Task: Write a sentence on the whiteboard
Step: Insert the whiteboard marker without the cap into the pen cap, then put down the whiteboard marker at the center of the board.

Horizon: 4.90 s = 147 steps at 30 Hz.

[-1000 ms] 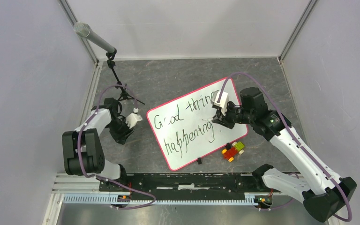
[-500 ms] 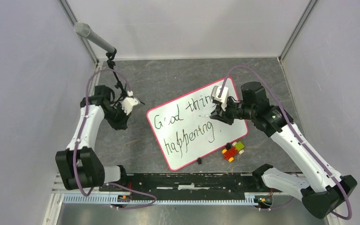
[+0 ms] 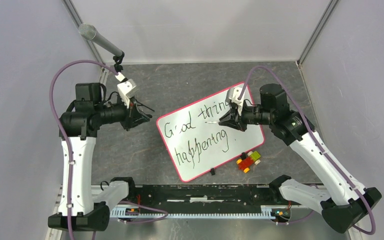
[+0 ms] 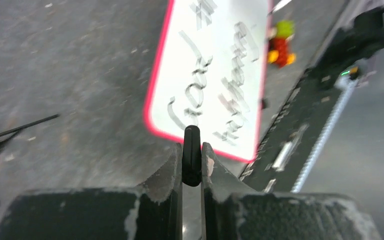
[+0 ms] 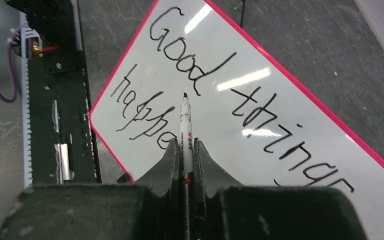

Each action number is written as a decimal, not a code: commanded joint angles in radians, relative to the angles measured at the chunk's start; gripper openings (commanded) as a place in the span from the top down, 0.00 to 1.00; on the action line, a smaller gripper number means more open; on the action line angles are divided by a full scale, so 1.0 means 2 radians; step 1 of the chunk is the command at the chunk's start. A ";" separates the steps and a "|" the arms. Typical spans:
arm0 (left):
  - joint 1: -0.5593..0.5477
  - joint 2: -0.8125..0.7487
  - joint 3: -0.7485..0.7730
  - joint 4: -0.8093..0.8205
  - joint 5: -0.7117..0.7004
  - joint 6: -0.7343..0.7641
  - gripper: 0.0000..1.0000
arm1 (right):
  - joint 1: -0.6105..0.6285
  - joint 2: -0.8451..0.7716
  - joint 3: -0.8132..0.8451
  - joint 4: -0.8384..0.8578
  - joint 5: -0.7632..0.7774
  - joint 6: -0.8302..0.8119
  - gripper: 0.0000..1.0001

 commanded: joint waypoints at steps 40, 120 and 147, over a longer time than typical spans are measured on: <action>-0.142 -0.097 -0.325 0.916 0.146 -0.908 0.98 | -0.001 0.048 -0.056 0.525 -0.208 0.512 1.00; -0.247 0.030 -0.243 0.765 0.127 -0.780 0.97 | 0.095 0.137 0.021 0.435 -0.186 0.426 1.00; -0.042 -0.097 -0.160 0.245 0.025 -0.325 0.98 | -0.061 0.066 0.023 0.278 -0.158 0.299 0.11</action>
